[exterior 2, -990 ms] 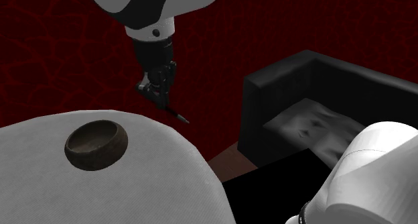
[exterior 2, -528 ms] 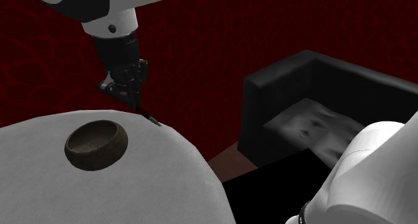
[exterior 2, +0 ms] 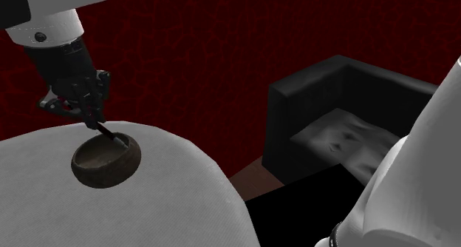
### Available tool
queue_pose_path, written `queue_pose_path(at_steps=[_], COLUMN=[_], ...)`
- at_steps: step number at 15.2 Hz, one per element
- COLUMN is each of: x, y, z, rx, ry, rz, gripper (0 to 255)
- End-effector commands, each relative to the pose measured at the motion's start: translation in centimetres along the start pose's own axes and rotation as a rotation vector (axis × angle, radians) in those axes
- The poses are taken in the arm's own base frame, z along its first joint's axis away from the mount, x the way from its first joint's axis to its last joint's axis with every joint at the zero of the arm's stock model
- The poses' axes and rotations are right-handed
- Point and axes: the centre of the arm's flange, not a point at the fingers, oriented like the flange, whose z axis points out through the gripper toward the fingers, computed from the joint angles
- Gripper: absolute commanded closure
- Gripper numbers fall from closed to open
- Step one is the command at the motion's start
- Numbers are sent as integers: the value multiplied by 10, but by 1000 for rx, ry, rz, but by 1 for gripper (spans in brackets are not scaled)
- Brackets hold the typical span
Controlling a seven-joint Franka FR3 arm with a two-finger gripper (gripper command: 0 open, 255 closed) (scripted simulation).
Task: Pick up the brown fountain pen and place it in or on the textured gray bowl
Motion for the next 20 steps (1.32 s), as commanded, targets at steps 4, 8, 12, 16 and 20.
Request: queue_pose_path(at_steps=[4, 8, 12, 16, 20], x=[10, 10, 9, 8, 8], y=[-7, -7, -7, -7, -7], z=[22, 43, 64, 74, 74], rx=[0, 0, 0, 0, 0], ry=[0, 0, 0, 0, 0], rz=[1, 1, 1, 1, 1], gripper=[255, 255, 255, 255, 255])
